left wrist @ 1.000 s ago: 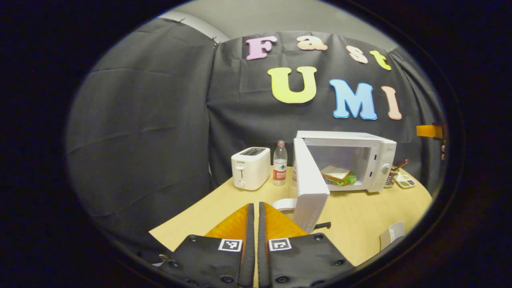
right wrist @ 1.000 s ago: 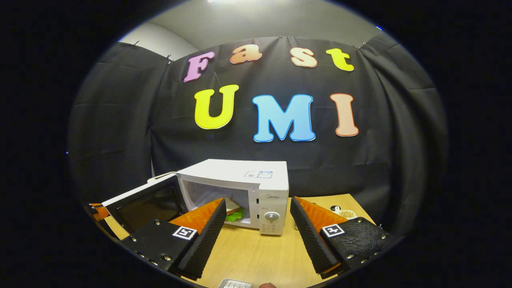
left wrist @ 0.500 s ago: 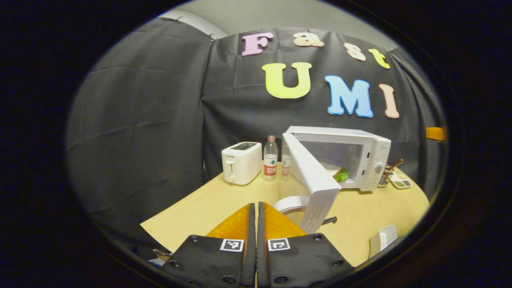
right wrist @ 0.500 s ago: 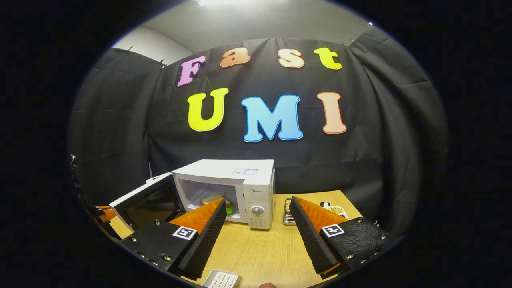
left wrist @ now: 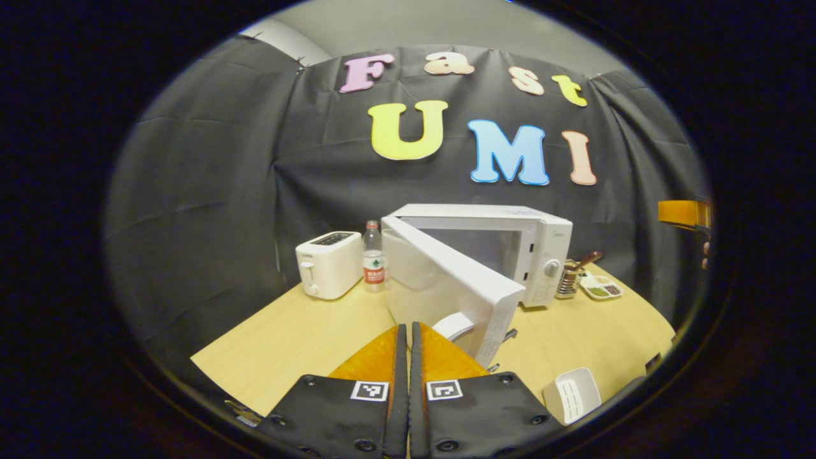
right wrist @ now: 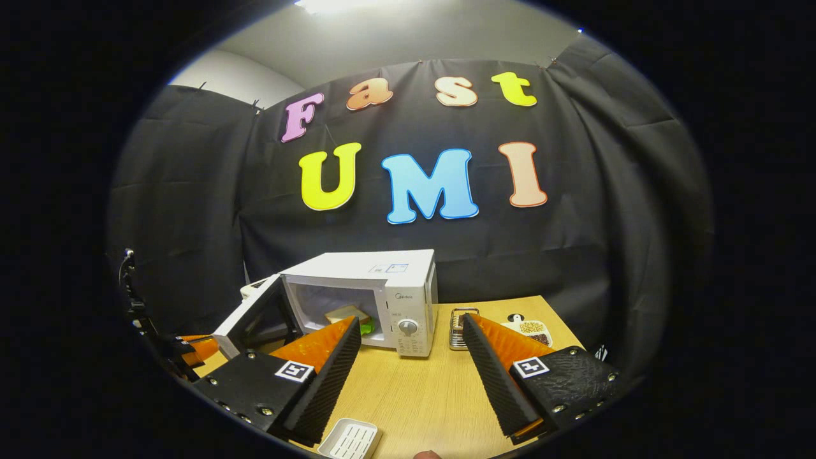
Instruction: Open the microwave oven with the left hand, put the food in, and close the microwave oven.
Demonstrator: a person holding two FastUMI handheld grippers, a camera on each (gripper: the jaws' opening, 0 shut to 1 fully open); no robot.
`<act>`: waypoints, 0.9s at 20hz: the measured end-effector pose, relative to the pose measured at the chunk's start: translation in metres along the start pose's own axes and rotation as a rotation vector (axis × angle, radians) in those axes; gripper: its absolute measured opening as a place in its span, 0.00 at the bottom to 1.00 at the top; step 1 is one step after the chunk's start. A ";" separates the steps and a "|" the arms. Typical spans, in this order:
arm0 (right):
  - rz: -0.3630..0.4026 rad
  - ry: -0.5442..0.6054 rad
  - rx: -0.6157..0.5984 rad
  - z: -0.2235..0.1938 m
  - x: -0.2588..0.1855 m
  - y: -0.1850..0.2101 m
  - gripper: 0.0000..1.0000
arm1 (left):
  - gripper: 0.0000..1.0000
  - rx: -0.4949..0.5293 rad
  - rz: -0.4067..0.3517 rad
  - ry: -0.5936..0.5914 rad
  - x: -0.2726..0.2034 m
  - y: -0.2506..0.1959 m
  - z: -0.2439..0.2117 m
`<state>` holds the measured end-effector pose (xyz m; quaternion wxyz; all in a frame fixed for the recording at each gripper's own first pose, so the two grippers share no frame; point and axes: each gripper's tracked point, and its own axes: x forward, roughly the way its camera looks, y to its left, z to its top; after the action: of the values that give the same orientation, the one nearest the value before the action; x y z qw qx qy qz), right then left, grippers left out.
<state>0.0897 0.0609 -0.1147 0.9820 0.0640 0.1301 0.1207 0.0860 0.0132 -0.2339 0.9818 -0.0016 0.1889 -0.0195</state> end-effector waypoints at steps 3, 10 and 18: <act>-0.021 0.004 0.008 -0.001 -0.008 0.003 0.98 | 0.08 0.025 -0.080 -0.001 0.017 -0.023 0.009; -0.121 0.017 0.004 -0.006 -0.018 -0.004 0.98 | 0.08 0.072 -0.267 0.001 0.060 -0.075 0.027; -0.250 0.010 0.026 -0.002 -0.027 -0.016 0.98 | 0.07 0.072 -0.409 0.022 0.113 -0.116 0.037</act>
<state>0.0674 0.0391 -0.1125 0.9878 0.0593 0.1436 -0.0042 0.2001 -0.1071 -0.2402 0.9547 -0.0045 0.1944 -0.2254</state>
